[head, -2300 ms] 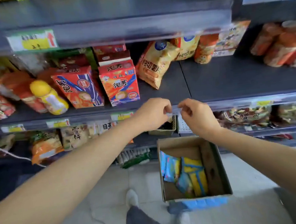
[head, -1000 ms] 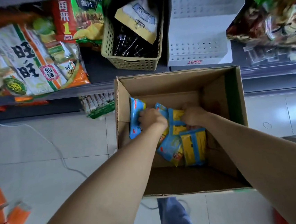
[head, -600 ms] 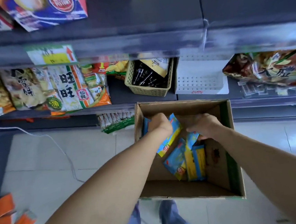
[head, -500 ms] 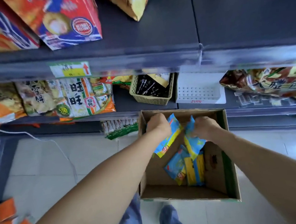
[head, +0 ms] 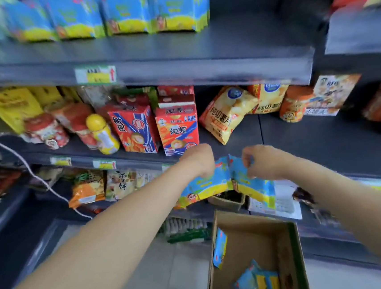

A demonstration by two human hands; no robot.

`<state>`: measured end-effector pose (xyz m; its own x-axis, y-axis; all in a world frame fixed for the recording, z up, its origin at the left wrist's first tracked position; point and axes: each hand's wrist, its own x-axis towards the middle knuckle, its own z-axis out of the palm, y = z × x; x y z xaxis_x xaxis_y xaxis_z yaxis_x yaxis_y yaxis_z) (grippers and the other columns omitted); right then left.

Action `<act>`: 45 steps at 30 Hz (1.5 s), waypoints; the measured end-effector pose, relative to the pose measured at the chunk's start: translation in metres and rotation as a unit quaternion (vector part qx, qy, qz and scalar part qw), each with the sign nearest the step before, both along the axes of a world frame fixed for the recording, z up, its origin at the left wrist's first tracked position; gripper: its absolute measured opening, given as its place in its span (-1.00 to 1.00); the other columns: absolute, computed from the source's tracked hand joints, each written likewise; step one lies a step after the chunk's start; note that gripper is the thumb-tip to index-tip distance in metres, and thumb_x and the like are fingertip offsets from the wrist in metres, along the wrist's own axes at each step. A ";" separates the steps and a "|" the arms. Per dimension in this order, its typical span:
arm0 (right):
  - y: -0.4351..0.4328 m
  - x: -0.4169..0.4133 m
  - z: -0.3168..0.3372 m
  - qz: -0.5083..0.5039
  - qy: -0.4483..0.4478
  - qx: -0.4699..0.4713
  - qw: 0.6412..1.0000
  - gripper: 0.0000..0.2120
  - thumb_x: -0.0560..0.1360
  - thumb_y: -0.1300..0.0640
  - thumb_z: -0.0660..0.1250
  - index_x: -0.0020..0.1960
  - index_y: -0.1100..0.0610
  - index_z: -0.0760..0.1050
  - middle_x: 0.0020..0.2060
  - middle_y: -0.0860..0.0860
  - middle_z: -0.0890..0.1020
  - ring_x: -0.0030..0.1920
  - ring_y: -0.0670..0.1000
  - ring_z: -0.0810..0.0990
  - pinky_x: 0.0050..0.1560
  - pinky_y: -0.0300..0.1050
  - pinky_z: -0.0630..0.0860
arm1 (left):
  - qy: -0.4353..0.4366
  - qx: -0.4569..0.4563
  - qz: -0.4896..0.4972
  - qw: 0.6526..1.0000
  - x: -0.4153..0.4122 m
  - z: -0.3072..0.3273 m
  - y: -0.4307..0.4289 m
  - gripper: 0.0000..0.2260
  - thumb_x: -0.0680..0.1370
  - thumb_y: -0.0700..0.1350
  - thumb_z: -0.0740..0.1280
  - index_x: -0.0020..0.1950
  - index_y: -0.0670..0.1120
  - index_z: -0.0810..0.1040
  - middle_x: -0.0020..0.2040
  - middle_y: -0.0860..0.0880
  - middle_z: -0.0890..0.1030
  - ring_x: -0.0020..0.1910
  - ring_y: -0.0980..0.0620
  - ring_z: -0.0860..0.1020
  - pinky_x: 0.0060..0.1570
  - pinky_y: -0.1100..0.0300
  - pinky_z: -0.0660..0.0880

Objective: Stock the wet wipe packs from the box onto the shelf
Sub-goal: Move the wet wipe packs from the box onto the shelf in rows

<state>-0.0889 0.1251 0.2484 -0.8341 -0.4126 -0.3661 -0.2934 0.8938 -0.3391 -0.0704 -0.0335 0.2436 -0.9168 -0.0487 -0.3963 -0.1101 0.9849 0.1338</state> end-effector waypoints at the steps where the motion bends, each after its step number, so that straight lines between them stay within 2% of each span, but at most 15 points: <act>1: -0.009 0.001 0.024 0.010 0.020 -0.013 1.000 -0.89 0.42 0.25 0.31 -0.11 0.11 0.40 -0.27 -0.05 0.45 -0.23 0.03 0.43 -0.43 -0.23 0.26 | 0.020 -0.012 0.000 1.000 0.003 0.024 -0.009 -0.89 0.48 -0.37 0.19 -0.11 -0.30 0.51 -0.22 -0.15 0.47 -0.08 -0.15 0.54 -0.17 0.08 0.45; 4: -0.037 0.005 0.094 0.043 0.088 -0.055 0.994 -0.88 0.40 0.25 0.32 -0.11 0.09 0.44 -0.30 -0.07 0.47 -0.21 0.05 0.44 -0.41 -0.25 0.28 | 0.116 -0.026 0.015 0.993 0.013 0.093 -0.035 -0.78 0.45 -0.38 0.19 0.02 -0.30 0.57 -0.07 -0.28 0.59 0.04 -0.21 0.60 -0.11 0.05 0.49; 7: -0.058 0.009 0.158 0.047 0.131 -0.113 0.984 -0.88 0.40 0.25 0.34 -0.08 0.10 0.49 -0.20 0.00 0.54 -0.39 -0.02 0.41 -0.45 -0.22 0.29 | 0.198 -0.044 0.038 0.979 0.020 0.157 -0.063 -0.70 0.48 -0.33 0.19 0.17 -0.24 0.56 0.12 -0.25 0.61 0.12 -0.18 0.58 -0.04 0.09 0.50; 9: -0.071 0.005 0.191 0.045 0.152 -0.153 0.975 -0.87 0.39 0.25 0.36 -0.10 0.07 0.48 -0.27 -0.02 0.51 -0.44 -0.05 0.37 -0.45 -0.21 0.29 | 0.225 -0.040 0.059 0.972 0.020 0.193 -0.085 -0.72 0.53 -0.28 0.19 0.21 -0.21 0.55 0.17 -0.19 0.59 0.05 -0.14 0.56 -0.11 0.14 0.45; 11: -0.086 -0.006 0.215 0.044 0.187 -0.187 0.963 -0.83 0.37 0.25 0.37 -0.10 0.05 0.47 -0.21 0.01 0.53 -0.40 -0.03 0.39 -0.38 -0.19 0.34 | 0.256 -0.054 0.077 0.962 0.016 0.221 -0.106 -0.71 0.56 -0.30 0.17 0.24 -0.21 0.54 0.21 -0.16 0.57 0.02 -0.11 0.54 -0.23 0.16 0.43; 15: -0.119 -0.040 0.239 0.019 0.255 -0.214 0.943 -0.69 0.40 0.26 0.33 0.11 0.06 0.39 -0.22 0.04 0.51 -0.40 -0.01 0.42 -0.33 -0.15 0.41 | 0.329 -0.081 0.094 0.936 -0.005 0.254 -0.149 -0.69 0.52 -0.36 0.17 0.20 -0.21 0.58 0.16 -0.21 0.59 0.15 -0.18 0.56 -0.11 0.18 0.43; 20: -0.156 -0.089 0.238 -0.020 0.308 -0.176 0.935 -0.64 0.45 0.25 0.28 0.24 0.16 0.37 -0.03 0.12 0.52 -0.15 0.13 0.47 -0.16 -0.11 0.41 | 0.388 -0.031 0.108 0.915 -0.050 0.257 -0.195 -0.72 0.47 -0.39 0.16 0.01 -0.19 0.60 0.14 -0.18 0.62 0.17 -0.17 0.55 0.14 0.09 0.47; 23: -0.171 -0.118 0.232 -0.047 0.309 -0.156 0.937 -0.65 0.47 0.26 0.24 0.25 0.15 0.38 0.12 0.14 0.54 -0.11 0.12 0.46 -0.14 -0.12 0.38 | 0.394 -0.012 0.103 0.913 -0.084 0.252 -0.214 -0.70 0.46 -0.42 0.14 -0.14 0.00 0.45 0.13 -0.15 0.59 0.13 -0.17 0.53 0.11 0.09 0.47; 27: -0.183 -0.149 0.224 -0.061 0.313 -0.133 0.938 -0.65 0.47 0.29 0.24 0.25 0.14 0.41 0.06 0.10 0.53 -0.22 0.06 0.42 -0.24 -0.16 0.32 | 0.383 -0.011 0.083 0.920 -0.126 0.242 -0.230 -0.61 0.44 -0.43 0.14 -0.39 0.04 0.23 -0.07 -0.06 0.42 -0.11 -0.08 0.37 -0.05 0.14 0.42; 29: -0.188 -0.163 0.220 -0.069 0.316 -0.119 0.939 -0.66 0.47 0.29 0.25 0.23 0.13 0.43 0.13 0.10 0.54 -0.17 0.07 0.43 -0.20 -0.15 0.33 | 0.367 -0.006 0.061 0.928 -0.143 0.236 -0.231 -0.65 0.46 -0.43 0.15 -0.27 0.02 0.47 -0.01 -0.12 0.48 -0.04 -0.16 0.44 0.02 0.15 0.42; 31: -0.190 -0.175 0.216 -0.079 0.310 -0.109 0.941 -0.68 0.47 0.28 0.27 0.21 0.10 0.45 0.17 0.11 0.54 -0.12 0.10 0.47 -0.15 -0.11 0.41 | 0.354 0.005 0.046 0.934 -0.159 0.230 -0.231 -0.64 0.48 -0.44 0.14 0.08 -0.11 0.59 0.20 -0.16 0.55 0.19 -0.20 0.50 0.18 0.06 0.45; 35: -0.189 -0.195 0.209 -0.099 0.295 -0.108 0.944 -0.68 0.47 0.26 0.33 0.21 0.09 0.48 0.08 0.11 0.55 0.00 0.16 0.57 0.06 0.00 0.54 | 0.353 0.011 0.013 0.936 -0.189 0.219 -0.233 -0.65 0.44 -0.46 0.13 -0.12 -0.05 0.55 0.04 -0.17 0.53 0.12 -0.20 0.51 0.17 0.08 0.48; 39: -0.191 -0.210 0.197 -0.133 0.321 -0.138 0.927 -0.69 0.46 0.26 0.33 0.19 0.05 0.51 0.16 0.13 0.50 0.13 0.16 0.53 0.09 -0.01 0.52 | 0.370 0.013 -0.012 0.929 -0.204 0.214 -0.235 -0.59 0.49 -0.44 0.15 0.26 -0.17 0.53 0.30 -0.17 0.48 0.29 -0.18 0.45 0.26 0.01 0.43; 42: -0.195 -0.218 0.187 -0.152 0.350 -0.130 0.915 -0.68 0.49 0.21 0.30 0.23 0.02 0.50 0.21 0.15 0.45 0.24 0.16 0.41 0.22 0.05 0.43 | 0.396 0.024 -0.026 0.918 -0.213 0.209 -0.240 -0.61 0.47 -0.45 0.15 0.20 -0.17 0.53 0.23 -0.17 0.51 0.22 -0.17 0.47 0.13 0.04 0.42; 45: -0.197 -0.220 0.181 -0.162 0.387 -0.102 0.902 -0.67 0.53 0.18 0.25 0.28 0.01 0.46 0.21 0.16 0.45 0.24 0.17 0.35 0.21 0.04 0.36 | 0.410 0.042 -0.029 0.911 -0.218 0.206 -0.242 -0.67 0.45 -0.45 0.16 0.13 -0.20 0.49 0.15 -0.18 0.54 0.16 -0.15 0.46 0.07 0.01 0.43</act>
